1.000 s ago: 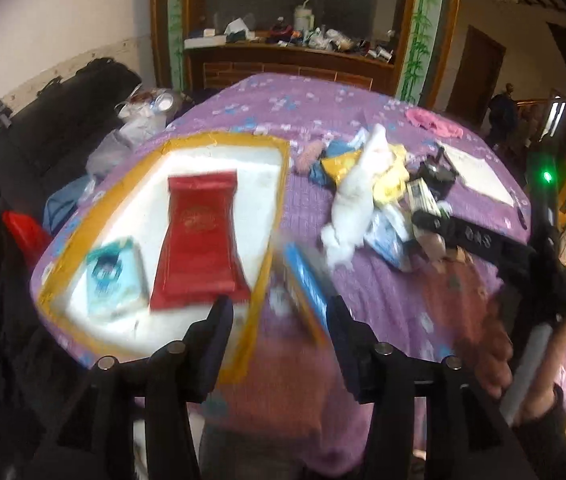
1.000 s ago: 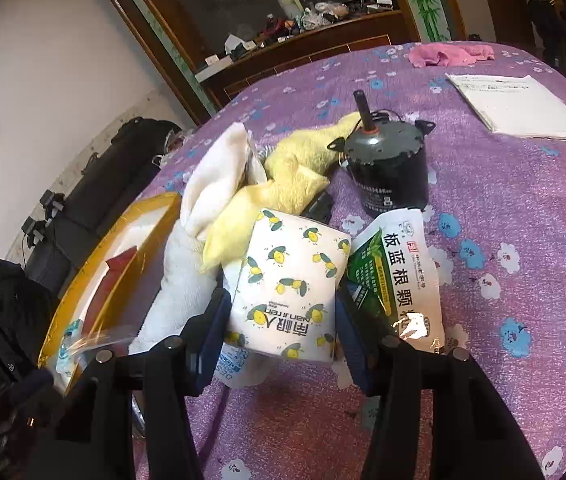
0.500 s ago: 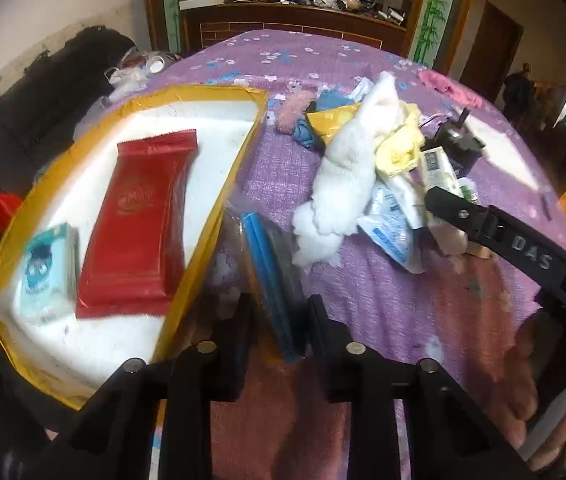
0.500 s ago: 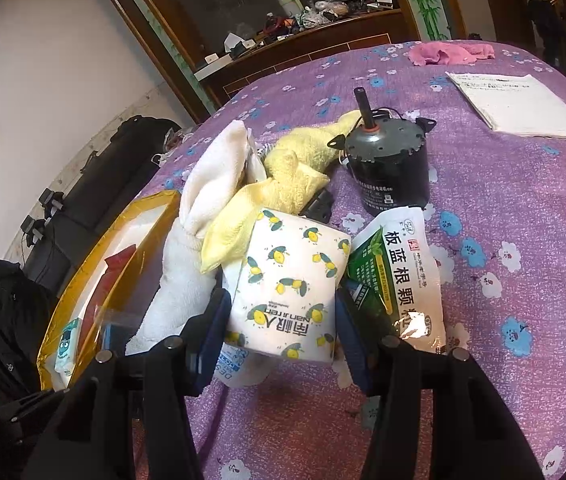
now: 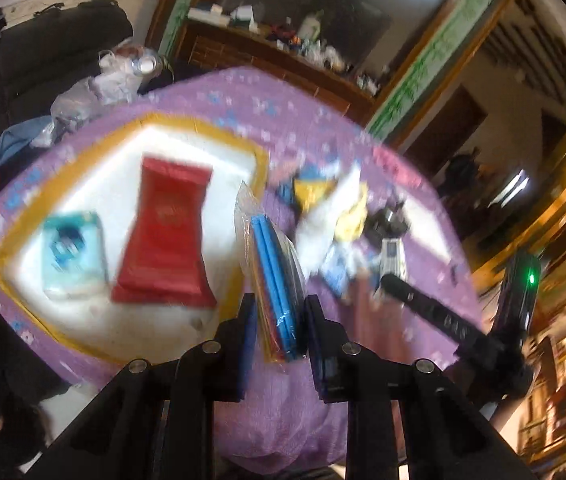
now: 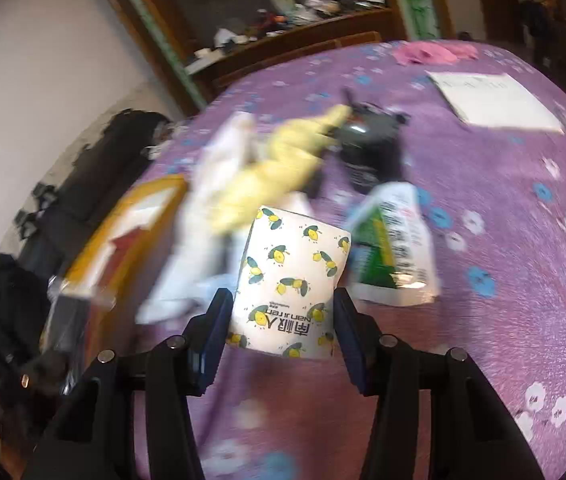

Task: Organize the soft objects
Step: 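Lower the pens and tissue box into the box and open both tools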

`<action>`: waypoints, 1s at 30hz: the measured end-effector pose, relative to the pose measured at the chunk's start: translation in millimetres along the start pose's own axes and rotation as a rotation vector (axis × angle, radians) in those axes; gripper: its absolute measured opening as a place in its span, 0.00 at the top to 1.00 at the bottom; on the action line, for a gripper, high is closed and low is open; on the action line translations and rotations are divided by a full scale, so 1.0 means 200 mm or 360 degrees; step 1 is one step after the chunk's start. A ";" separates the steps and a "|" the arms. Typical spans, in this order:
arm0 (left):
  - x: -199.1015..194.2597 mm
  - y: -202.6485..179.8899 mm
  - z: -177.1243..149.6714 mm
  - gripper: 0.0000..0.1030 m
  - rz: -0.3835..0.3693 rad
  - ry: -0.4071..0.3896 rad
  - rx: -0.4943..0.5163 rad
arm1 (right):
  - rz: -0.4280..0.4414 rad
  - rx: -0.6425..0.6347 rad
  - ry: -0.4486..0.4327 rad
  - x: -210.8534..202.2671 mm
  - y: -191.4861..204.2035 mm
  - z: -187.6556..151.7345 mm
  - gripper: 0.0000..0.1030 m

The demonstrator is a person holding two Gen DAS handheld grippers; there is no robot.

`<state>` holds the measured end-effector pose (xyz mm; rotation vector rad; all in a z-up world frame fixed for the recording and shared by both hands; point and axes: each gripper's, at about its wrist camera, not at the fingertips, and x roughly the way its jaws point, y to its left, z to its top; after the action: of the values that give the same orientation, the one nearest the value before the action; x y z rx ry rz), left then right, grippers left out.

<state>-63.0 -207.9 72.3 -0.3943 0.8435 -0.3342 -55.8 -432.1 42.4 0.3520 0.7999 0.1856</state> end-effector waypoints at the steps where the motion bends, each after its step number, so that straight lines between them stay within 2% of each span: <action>1: -0.02 0.02 0.03 0.77 0.0005 -0.0035 -0.0005 | 0.0026 -0.0045 -0.0023 -0.02 0.06 0.02 0.51; 3: -0.05 0.09 0.09 0.77 0.0043 -0.0057 -0.0046 | 0.0102 -0.0140 -0.0042 -0.04 0.21 0.06 0.51; 6: -0.05 0.22 0.18 0.77 0.0108 -0.0097 -0.0120 | 0.0212 -0.0310 -0.0007 0.05 0.46 0.12 0.51; 11: 0.02 0.45 0.30 0.77 0.0269 -0.0130 -0.0192 | 0.0221 -0.0483 0.0115 0.33 0.75 0.22 0.51; 14: 0.14 0.59 0.33 0.77 0.0335 -0.0079 -0.0262 | 0.0158 -0.0532 0.0163 0.51 0.86 0.27 0.51; 18: 0.28 0.69 0.32 0.76 0.0375 0.0014 -0.0301 | 0.0052 -0.0516 0.0267 0.72 0.87 0.25 0.51; 22: 0.33 0.69 0.29 0.72 0.0314 0.0006 -0.0273 | -0.0003 -0.0453 0.0339 0.81 0.82 0.20 0.49; 23: 0.33 0.69 0.28 0.69 0.0299 0.0007 -0.0279 | 0.0000 -0.0447 0.0314 0.79 0.81 0.20 0.48; 26: 0.28 0.67 0.26 0.51 0.0267 -0.0023 -0.0297 | 0.0084 -0.0382 0.0292 0.74 0.78 0.20 0.41; 27: 0.26 0.66 0.25 0.46 0.0276 -0.0049 -0.0303 | 0.0102 -0.0354 0.0283 0.73 0.77 0.21 0.36; 30: 0.20 0.63 0.24 0.40 0.0307 -0.0108 -0.0312 | 0.0160 -0.0291 0.0240 0.65 0.74 0.21 0.32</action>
<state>15.4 -104.8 17.1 -0.4996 0.8429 -0.0584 59.0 -266.9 37.5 0.2071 0.9071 0.3805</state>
